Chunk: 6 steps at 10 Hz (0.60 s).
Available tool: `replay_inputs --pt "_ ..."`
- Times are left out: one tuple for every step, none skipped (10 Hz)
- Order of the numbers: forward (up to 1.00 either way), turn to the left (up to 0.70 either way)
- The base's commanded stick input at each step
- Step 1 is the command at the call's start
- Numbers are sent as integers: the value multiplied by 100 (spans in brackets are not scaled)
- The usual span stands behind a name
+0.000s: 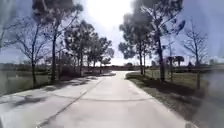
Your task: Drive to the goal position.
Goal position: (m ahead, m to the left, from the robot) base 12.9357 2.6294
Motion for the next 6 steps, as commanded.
replay_inputs --pt "70 0" --pt "70 0" --pt "70 0" --pt "70 0" --pt "70 0" --pt "70 0"
